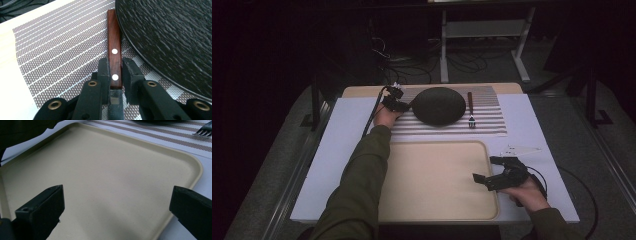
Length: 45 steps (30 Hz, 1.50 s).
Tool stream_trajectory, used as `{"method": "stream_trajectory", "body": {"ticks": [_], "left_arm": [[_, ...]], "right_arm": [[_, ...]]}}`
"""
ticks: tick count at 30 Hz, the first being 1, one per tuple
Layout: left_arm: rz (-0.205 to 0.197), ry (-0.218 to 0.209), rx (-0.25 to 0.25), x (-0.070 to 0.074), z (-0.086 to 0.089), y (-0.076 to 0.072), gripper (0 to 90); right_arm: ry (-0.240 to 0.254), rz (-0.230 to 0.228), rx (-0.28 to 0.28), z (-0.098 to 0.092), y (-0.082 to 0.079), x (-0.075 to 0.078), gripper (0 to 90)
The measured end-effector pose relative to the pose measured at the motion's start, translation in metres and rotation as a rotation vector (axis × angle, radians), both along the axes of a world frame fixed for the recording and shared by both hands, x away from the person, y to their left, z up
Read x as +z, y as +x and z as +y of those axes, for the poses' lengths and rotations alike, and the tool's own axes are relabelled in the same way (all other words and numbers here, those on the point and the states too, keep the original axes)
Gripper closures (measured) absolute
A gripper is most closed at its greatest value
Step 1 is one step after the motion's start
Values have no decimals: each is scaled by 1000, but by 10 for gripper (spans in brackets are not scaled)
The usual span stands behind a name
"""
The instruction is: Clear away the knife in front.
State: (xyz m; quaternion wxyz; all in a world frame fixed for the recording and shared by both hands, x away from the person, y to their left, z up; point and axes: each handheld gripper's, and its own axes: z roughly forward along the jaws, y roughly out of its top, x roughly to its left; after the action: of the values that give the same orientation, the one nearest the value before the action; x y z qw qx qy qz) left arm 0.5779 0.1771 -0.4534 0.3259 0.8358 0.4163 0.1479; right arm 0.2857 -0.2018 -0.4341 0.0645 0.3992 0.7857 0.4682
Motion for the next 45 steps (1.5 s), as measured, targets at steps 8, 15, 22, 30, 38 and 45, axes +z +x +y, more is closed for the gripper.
{"method": "stream_trajectory", "body": {"ticks": [8, 15, 22, 30, 38, 45], "left_arm": [[10, -5, 11, 1, 0, 1, 785], [35, 9, 27, 6, 8, 2, 785], [30, 12, 44, 24, 20, -2, 786], [63, -9, 39, 47, 26, -19, 785], [64, -31, -4, 65, 25, -57, 785], [46, -51, -41, 71, 25, -89, 784]], "right_arm": [[2, -1, 1, 0, 0, 0, 0], [5, 2, -3, -1, 0, 0, 0], [7, 4, -4, -1, 0, 0, 0], [4, 4, -4, 0, 0, 0, 0], [1, 4, -8, 0, 0, 0, 0], [-1, 4, -9, 0, 0, 0, 0]]}}
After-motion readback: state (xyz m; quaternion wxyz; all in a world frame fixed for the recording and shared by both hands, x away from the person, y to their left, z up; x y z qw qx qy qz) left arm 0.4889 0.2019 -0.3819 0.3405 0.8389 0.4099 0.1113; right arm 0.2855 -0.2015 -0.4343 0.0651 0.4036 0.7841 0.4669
